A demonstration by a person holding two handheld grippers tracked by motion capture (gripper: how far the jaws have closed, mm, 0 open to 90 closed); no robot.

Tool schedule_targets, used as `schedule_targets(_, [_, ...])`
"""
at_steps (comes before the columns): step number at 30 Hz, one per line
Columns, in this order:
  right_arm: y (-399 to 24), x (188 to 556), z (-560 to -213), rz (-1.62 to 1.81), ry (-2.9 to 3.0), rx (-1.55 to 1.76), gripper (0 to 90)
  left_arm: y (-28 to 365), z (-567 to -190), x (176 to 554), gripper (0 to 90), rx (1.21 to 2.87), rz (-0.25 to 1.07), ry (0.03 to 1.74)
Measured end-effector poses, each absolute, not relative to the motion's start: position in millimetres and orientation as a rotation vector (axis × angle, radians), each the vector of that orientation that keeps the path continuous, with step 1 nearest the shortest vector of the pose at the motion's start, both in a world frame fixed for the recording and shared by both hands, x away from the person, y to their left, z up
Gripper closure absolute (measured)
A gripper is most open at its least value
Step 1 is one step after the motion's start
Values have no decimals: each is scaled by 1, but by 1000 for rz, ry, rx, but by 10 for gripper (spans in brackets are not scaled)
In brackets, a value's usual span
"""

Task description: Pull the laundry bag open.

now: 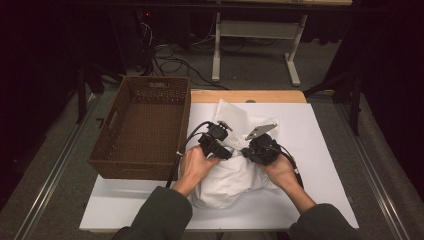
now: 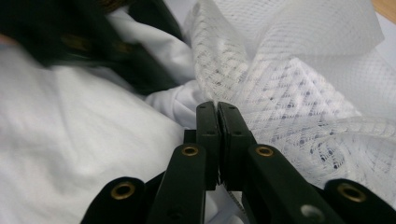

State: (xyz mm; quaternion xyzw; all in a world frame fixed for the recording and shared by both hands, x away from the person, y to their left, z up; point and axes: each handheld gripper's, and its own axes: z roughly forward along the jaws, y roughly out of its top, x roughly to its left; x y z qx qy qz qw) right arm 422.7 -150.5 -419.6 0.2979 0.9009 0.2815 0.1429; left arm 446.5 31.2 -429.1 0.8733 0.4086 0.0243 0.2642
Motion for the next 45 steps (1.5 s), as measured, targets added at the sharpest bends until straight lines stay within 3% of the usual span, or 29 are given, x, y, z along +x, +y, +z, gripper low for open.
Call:
schedule_targets(3, [-151, 425, -422, 785, 2601, 892, 888, 36, -424, 437, 406, 2380, 46, 1128])
schedule_targets(7, [-147, 426, -424, 755, 2601, 897, 888, 37, -443, 430, 367, 2456, -17, 1157])
schedule_targets(10, [-145, 428, -427, 734, 2613, 889, 888, 42, -460, 433, 376, 2402, -74, 1189])
schedule_targets(13, [-144, 431, -431, 733, 2624, 887, 887, 41, -472, 436, 478, 2401, -108, 1151])
schedule_targets(16, [-143, 433, -433, 722, 2628, 901, 887, 36, -471, 432, 746, 2373, -111, 1055])
schedule_targets(18, [-143, 434, -433, 734, 2618, 892, 888, 34, -465, 427, 843, 2356, -74, 1008])
schedule_targets(28, [-127, 435, -424, 816, 2621, 834, 890, 45, -435, 409, 866, 2282, -32, 923])
schedule_targets(33, [-120, 435, -409, 859, 2604, 803, 891, 41, -440, 413, 867, 2226, -90, 926])
schedule_targets(45, [-137, 416, -402, 899, 2604, 766, 892, 15, -469, 454, 865, 2204, 41, 1150])
